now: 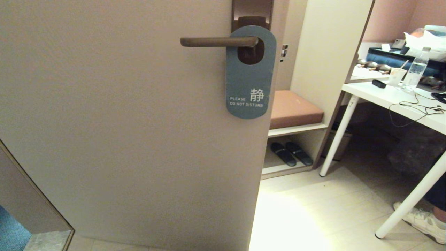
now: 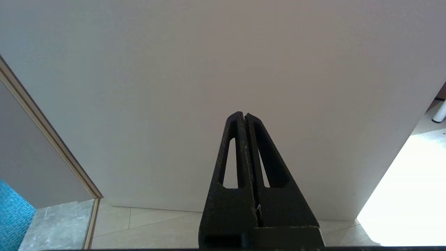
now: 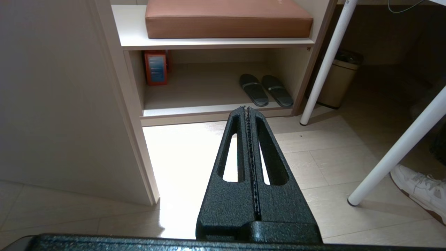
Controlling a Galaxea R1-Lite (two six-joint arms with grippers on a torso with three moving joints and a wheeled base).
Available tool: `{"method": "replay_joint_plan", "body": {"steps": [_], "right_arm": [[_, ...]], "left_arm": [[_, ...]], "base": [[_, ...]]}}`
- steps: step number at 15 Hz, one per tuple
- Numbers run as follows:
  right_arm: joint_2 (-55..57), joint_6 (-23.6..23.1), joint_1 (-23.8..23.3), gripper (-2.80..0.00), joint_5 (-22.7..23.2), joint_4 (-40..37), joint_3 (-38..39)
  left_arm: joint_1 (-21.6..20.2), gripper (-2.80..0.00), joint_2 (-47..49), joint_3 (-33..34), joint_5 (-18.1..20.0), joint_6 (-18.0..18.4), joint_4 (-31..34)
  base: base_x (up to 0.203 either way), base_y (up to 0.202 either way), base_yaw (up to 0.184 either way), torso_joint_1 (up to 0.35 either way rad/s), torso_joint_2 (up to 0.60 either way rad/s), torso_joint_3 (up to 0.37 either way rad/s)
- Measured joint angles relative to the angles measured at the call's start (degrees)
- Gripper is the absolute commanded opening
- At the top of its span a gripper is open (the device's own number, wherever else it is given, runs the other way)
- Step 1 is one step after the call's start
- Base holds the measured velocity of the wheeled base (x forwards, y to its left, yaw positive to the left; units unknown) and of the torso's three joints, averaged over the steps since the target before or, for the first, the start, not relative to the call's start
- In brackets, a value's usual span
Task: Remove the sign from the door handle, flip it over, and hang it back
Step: Take down the sign
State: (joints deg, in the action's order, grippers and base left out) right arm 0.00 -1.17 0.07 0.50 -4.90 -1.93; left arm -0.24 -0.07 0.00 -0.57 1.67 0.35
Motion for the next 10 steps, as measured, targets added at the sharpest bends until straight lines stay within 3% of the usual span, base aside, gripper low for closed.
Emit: {"method": "replay_joint_plan", "body": {"steps": [10], "right_arm": [[0.0,0.0,0.0,-2.8,0.0,0.0,0.0]], "left_arm": [[0.0,-2.8,0.0,0.0,0.0,0.0,0.0]], "base": [[0.0,0.0,0.0,0.0,0.0,0.0]]}}
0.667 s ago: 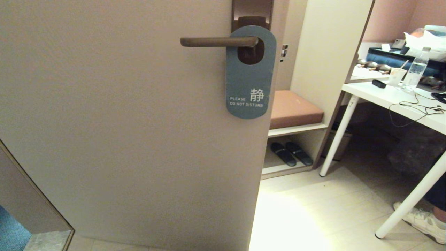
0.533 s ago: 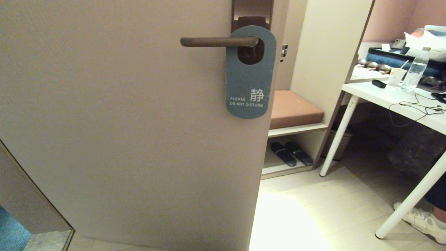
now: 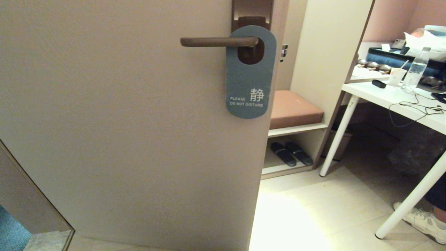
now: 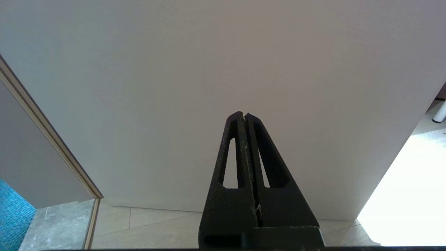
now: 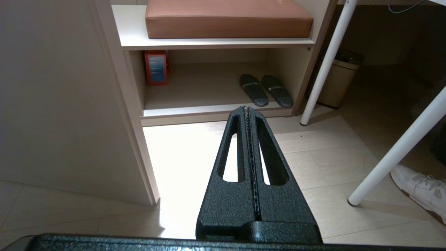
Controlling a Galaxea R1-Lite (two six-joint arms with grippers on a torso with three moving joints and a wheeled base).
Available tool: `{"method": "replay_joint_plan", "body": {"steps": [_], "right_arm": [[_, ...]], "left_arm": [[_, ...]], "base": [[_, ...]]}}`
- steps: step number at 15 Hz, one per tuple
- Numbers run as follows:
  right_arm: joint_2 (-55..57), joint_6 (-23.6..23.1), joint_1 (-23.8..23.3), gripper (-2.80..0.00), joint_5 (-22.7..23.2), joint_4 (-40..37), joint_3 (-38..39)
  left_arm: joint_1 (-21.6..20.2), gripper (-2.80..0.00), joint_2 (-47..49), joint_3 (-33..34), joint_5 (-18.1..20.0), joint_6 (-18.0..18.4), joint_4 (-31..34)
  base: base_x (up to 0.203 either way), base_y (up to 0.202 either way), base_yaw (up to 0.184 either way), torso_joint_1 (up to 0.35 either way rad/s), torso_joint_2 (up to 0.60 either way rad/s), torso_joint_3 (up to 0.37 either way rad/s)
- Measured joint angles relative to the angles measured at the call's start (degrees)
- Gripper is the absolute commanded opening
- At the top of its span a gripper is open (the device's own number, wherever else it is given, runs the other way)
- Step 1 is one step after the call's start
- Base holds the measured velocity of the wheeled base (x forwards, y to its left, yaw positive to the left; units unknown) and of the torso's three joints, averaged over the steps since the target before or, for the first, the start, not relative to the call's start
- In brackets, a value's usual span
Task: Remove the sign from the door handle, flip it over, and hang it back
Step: Take down the sign
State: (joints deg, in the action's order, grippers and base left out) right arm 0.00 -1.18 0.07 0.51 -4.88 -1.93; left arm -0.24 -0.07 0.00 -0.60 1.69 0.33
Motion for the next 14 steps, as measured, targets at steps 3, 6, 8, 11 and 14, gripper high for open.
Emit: {"method": "replay_joint_plan", "body": {"steps": [3,6,8,11,14], "right_arm": [[0.0,0.0,0.0,-2.8,0.0,0.0,0.0],[0.0,0.0,0.0,-2.8,0.0,0.0,0.0],[0.0,0.0,0.0,-2.8,0.0,0.0,0.0],[0.0,0.0,0.0,-2.8,0.0,0.0,0.0],[0.0,-1.1,0.0,-2.8,0.3,0.0,0.0]], "left_arm": [[0.0,-2.8,0.0,0.0,0.0,0.0,0.0],[0.0,-2.8,0.0,0.0,0.0,0.0,0.0],[0.0,-2.8,0.0,0.0,0.0,0.0,0.0],[0.0,-2.8,0.0,0.0,0.0,0.0,0.0],[0.0,-2.8,0.0,0.0,0.0,0.0,0.0]], "base": [[0.0,0.0,0.0,0.0,0.0,0.0],[0.0,0.0,0.0,0.0,0.0,0.0],[0.0,0.0,0.0,0.0,0.0,0.0],[0.0,0.0,0.0,0.0,0.0,0.0],[0.0,0.0,0.0,0.0,0.0,0.0]]}}
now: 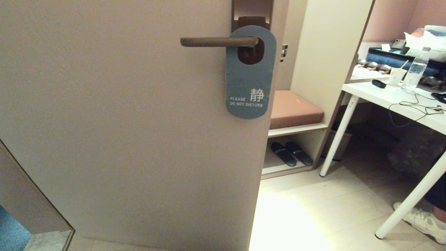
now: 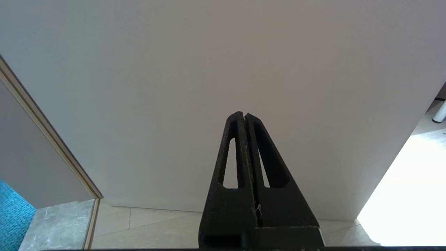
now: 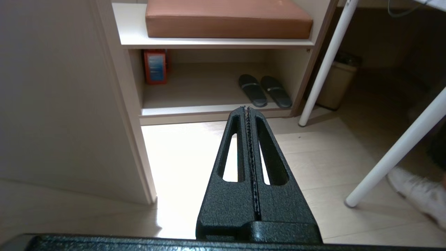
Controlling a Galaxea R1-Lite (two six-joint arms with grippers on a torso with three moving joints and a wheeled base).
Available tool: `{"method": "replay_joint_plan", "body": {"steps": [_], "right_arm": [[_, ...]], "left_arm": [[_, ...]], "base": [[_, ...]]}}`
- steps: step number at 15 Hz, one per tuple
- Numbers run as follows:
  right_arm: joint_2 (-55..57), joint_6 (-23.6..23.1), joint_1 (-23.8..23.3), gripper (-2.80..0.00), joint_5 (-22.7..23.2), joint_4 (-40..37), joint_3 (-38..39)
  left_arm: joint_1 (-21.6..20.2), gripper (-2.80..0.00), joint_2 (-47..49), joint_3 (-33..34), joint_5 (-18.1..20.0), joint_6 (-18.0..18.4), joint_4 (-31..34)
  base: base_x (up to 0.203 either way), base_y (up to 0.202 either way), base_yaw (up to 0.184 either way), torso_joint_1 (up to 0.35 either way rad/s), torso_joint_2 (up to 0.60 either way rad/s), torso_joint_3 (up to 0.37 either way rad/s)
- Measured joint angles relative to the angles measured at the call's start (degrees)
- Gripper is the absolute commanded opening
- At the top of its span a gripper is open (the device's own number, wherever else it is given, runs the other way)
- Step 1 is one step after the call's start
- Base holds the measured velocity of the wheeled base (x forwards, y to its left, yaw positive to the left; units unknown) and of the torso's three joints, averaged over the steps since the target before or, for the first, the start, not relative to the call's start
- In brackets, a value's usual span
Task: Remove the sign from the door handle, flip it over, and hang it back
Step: Take down the sign
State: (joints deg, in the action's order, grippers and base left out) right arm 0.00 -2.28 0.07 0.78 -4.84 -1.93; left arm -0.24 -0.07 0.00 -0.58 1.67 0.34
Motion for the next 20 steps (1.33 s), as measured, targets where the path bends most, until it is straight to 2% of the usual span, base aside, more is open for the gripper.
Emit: {"method": "replay_joint_plan", "body": {"steps": [2,10,12,17,20], "right_arm": [[0.0,-1.6,0.0,-2.8,0.5,0.0,0.0],[0.0,0.2,0.0,-2.8,0.1,-0.2,-1.8],[0.0,0.3,0.0,-2.8,0.1,-2.0,-5.3],[1.5,0.3,0.0,-2.8,-0.6,-14.8,-18.5],[7.4,1.1,0.4,-2.8,-4.4,-14.8,-23.3]], "left_arm": [[0.0,-2.8,0.0,0.0,0.0,0.0,0.0],[0.0,-2.8,0.0,0.0,0.0,0.0,0.0],[0.0,-2.8,0.0,0.0,0.0,0.1,0.0],[0.0,-2.8,0.0,0.0,0.0,0.0,0.0],[0.0,-2.8,0.0,0.0,0.0,0.0,0.0]], "base": [[0.0,0.0,0.0,0.0,0.0,0.0],[0.0,0.0,0.0,0.0,0.0,0.0],[0.0,0.0,0.0,0.0,0.0,0.0],[0.0,0.0,0.0,0.0,0.0,0.0],[0.0,0.0,0.0,0.0,0.0,0.0]]}}
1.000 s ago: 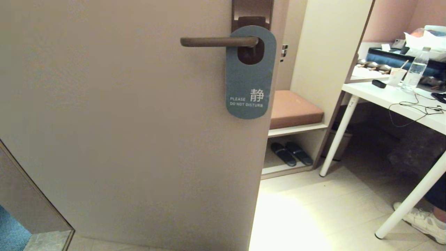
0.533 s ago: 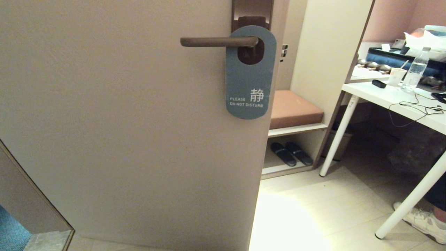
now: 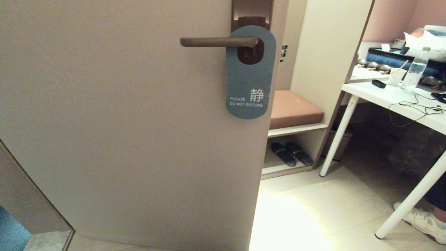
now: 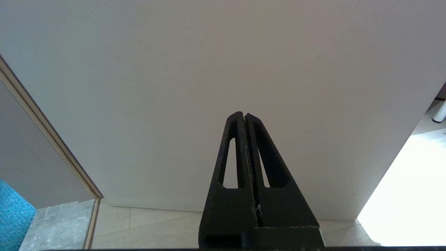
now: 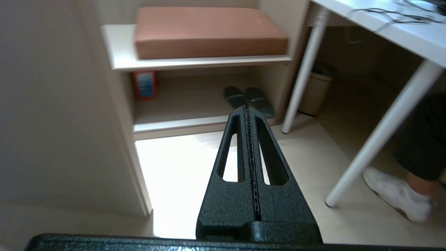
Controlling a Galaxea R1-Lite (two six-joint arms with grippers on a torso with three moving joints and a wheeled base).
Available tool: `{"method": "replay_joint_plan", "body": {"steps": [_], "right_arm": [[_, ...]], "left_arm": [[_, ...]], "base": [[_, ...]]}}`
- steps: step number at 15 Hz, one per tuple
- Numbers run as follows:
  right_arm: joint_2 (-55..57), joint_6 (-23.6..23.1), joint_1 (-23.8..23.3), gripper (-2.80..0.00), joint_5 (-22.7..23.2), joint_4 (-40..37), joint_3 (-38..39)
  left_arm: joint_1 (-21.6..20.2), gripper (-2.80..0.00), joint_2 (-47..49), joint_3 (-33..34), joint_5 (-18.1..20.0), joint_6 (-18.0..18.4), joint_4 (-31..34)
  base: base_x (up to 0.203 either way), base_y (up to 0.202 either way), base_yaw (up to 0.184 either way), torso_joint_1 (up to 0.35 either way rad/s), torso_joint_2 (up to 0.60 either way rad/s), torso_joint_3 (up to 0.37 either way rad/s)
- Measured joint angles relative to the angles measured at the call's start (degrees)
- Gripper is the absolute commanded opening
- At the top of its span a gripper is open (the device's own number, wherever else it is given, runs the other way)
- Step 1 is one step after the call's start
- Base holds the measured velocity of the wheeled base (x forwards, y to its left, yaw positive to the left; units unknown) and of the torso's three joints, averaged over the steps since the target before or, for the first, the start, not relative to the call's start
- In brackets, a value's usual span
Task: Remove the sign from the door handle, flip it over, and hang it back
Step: Take down the sign
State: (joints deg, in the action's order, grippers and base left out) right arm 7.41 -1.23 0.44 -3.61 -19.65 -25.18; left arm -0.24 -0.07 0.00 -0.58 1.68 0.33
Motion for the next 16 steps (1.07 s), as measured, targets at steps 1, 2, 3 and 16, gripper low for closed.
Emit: {"method": "replay_joint_plan", "body": {"steps": [1,2,3,16], "right_arm": [[3.3,1.0,0.3,-2.8,-1.7,1.1,-1.7],[7.3,2.4,0.5,-2.8,-3.6,2.6,-3.9],[11.6,3.8,0.7,-2.8,-5.1,4.1,-6.6],[46.9,6.0,-0.1,-2.8,0.1,14.5,-27.3]], "left_arm": [[0.0,-2.8,0.0,0.0,0.0,-0.1,0.0],[0.0,-2.8,0.0,0.0,0.0,0.0,0.0],[0.0,-2.8,0.0,0.0,0.0,0.0,0.0],[0.0,-2.8,0.0,0.0,0.0,0.0,0.0]], "base": [[0.0,0.0,0.0,0.0,0.0,0.0],[0.0,0.0,0.0,0.0,0.0,0.0],[0.0,0.0,0.0,0.0,0.0,0.0],[0.0,0.0,0.0,0.0,0.0,0.0]]}}
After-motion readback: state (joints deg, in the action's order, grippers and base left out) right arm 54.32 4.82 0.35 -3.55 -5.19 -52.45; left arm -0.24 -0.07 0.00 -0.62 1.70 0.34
